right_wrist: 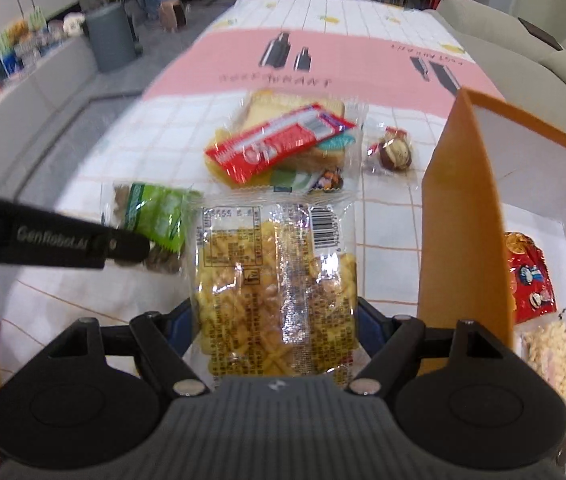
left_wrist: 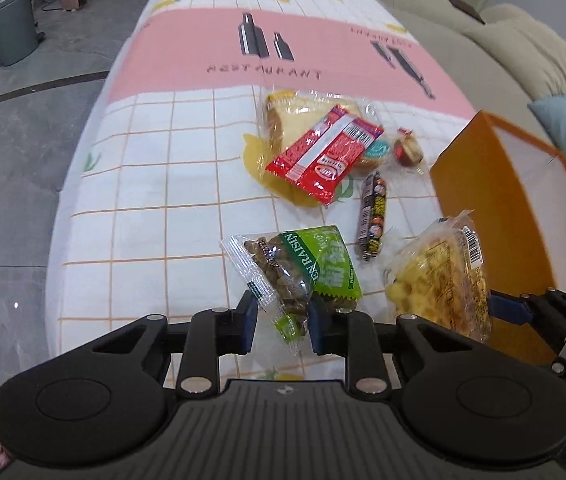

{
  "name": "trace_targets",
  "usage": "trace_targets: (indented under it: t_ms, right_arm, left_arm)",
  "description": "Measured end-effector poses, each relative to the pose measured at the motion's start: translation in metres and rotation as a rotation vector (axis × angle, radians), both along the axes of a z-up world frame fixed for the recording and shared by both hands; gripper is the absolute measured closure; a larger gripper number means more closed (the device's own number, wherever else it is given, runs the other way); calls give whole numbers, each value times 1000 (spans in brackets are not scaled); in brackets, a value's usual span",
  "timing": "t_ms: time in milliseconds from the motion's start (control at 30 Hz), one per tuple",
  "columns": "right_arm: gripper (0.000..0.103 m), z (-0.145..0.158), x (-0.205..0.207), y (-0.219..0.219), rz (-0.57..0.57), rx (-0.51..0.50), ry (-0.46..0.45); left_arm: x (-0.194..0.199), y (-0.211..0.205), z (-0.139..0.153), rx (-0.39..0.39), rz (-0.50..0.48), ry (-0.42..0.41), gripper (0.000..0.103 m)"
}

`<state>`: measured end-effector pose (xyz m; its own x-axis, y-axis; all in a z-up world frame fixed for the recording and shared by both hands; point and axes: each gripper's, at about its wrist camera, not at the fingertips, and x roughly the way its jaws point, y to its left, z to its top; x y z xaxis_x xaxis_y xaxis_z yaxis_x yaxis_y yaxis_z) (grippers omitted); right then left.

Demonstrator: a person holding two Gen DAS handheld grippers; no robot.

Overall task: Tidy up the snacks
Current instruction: 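Grasp the green raisin pack with the left gripper while the right gripper holds the pasta bag, then carry both packs over the box and release them inside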

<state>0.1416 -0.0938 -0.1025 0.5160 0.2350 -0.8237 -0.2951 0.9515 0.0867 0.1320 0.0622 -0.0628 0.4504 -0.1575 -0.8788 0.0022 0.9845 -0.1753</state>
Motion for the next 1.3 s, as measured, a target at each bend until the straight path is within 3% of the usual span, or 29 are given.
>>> trace_targets:
  t_ms: [333,633,967,1300]
  right_arm:
    - [27,56,-30,-39,-83,122,-57]
    - [27,82,-46,-113,-179,137,-95]
    - [27,62,-33,-197,-285,27,-39]
    - [27,36,15,-225,-245,-28,0]
  left_arm:
    - [-25,-37,55,-1,-66,-91,74]
    - [-17,-111,89,20,-260,-169,74]
    - [15,-204,78,79,-484,-172,74]
    - [64,-245,47,209,-551,-122,74]
